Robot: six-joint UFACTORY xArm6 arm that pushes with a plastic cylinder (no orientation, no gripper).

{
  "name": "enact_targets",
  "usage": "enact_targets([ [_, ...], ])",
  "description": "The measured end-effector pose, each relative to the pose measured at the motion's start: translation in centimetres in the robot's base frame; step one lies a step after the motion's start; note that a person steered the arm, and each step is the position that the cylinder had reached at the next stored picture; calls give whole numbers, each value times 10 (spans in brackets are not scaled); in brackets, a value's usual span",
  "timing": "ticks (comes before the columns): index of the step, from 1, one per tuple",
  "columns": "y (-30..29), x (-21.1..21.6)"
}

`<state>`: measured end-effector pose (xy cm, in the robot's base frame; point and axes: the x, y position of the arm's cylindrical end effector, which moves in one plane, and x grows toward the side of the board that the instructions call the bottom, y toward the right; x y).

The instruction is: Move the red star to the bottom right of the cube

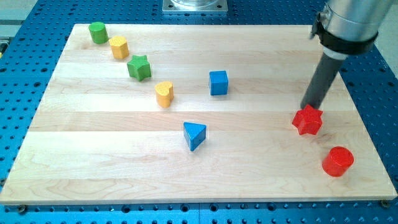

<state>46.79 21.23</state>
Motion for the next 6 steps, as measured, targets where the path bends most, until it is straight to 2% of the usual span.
enact_targets([
  [2,4,19],
  [4,-19,40],
  [5,-19,24],
  [6,-27,-69],
])
